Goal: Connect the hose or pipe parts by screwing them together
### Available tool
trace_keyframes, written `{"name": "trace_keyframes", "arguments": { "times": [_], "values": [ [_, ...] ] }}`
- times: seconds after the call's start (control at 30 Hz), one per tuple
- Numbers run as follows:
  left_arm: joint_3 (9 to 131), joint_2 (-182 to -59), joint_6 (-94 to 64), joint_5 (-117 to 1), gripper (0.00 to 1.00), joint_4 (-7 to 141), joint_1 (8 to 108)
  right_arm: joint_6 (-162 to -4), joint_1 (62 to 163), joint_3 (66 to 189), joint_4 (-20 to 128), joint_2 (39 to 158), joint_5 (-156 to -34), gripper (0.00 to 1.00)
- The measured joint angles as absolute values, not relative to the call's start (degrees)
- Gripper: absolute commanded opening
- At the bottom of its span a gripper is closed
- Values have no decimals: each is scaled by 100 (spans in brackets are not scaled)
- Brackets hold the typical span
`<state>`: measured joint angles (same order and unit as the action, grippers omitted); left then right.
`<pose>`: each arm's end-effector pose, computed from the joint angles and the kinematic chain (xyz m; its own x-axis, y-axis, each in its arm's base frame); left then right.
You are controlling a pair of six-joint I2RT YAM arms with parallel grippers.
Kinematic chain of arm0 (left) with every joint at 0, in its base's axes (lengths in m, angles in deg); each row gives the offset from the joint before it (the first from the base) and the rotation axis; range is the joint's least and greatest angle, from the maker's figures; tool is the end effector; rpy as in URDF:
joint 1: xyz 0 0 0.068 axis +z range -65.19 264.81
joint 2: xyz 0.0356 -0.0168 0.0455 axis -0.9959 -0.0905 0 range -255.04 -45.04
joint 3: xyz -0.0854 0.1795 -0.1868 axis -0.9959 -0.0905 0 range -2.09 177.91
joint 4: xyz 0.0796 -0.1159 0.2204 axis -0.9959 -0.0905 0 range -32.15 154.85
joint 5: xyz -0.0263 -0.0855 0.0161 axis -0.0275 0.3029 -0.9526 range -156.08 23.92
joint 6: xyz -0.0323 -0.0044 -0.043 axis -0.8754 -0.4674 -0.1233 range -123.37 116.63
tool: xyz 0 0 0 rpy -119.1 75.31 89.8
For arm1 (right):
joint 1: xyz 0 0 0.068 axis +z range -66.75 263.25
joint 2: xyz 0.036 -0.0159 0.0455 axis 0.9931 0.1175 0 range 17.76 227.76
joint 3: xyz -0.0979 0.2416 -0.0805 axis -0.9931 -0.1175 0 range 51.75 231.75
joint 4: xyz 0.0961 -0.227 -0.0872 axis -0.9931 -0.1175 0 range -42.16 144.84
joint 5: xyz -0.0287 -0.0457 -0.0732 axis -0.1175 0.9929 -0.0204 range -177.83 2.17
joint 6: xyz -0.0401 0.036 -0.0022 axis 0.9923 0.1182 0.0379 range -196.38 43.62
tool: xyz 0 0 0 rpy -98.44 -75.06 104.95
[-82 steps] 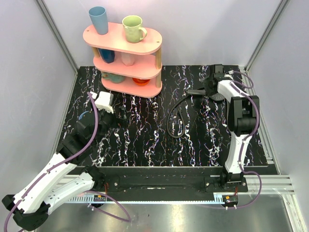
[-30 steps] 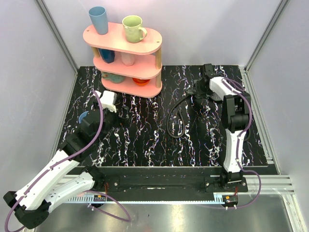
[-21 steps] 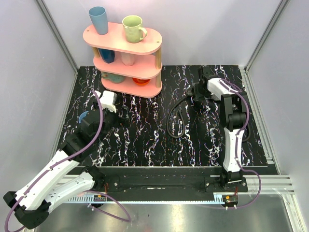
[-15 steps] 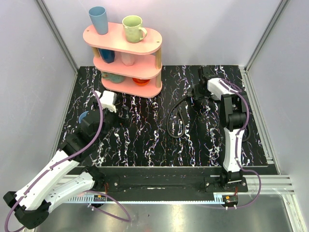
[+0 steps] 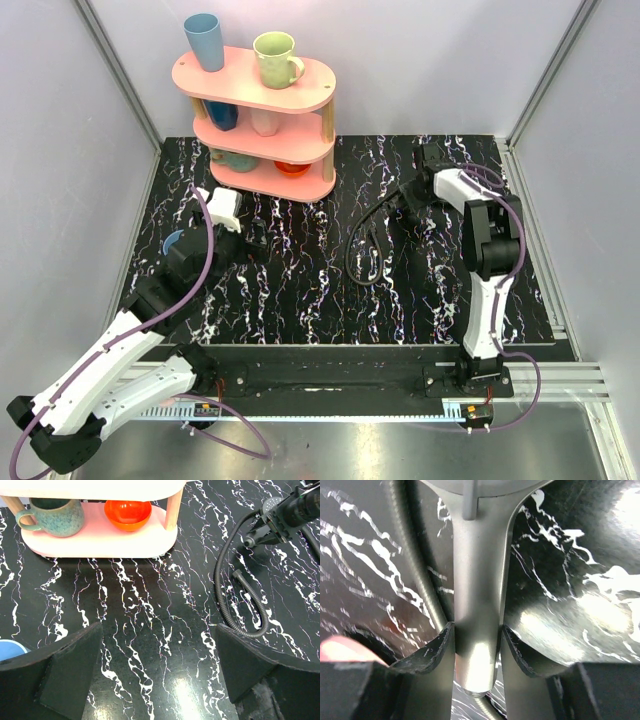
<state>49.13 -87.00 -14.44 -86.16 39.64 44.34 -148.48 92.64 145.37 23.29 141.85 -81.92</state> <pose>0.1289 -0.0939 0.3592 -0.2738 -0.0035 -0.9618 0.3116 0.9457 -0.0921 0.4554 0.0715 0.1629 -0.3770 0.8970 -0.2307 0.7939 0.4412 0.4185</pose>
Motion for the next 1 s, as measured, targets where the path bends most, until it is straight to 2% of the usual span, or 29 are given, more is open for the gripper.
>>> {"name": "trace_keyframes", "arguments": {
  "times": [0.17,0.43,0.7,0.77,0.8,0.87,1.0],
  "values": [
    [4913,-8700,-1440,-8670,98,3964,4434,-13961,9292,13326,2825,13062,-8310,0],
    [5046,-8894,-1927,-8834,93,3642,4434,-12739,9578,11005,3658,10928,-8815,0],
    [5254,-9017,-2725,-8155,91,3365,4434,-12289,9867,9185,3929,9084,-9186,0],
    [5254,-9047,-2880,-7989,90,3341,4434,-12254,9917,8881,4007,8754,-9276,0],
    [5254,-9087,-2980,-7884,85,3332,4434,-12225,9963,8737,4042,8616,-9363,0],
    [5254,-9198,-3131,-7693,82,3323,4434,-12173,10081,8509,4152,8443,-9536,0],
    [5249,-9642,-3453,-7158,81,3373,4434,-12072,10278,8170,4320,8196,-9873,0]
  ]
}}
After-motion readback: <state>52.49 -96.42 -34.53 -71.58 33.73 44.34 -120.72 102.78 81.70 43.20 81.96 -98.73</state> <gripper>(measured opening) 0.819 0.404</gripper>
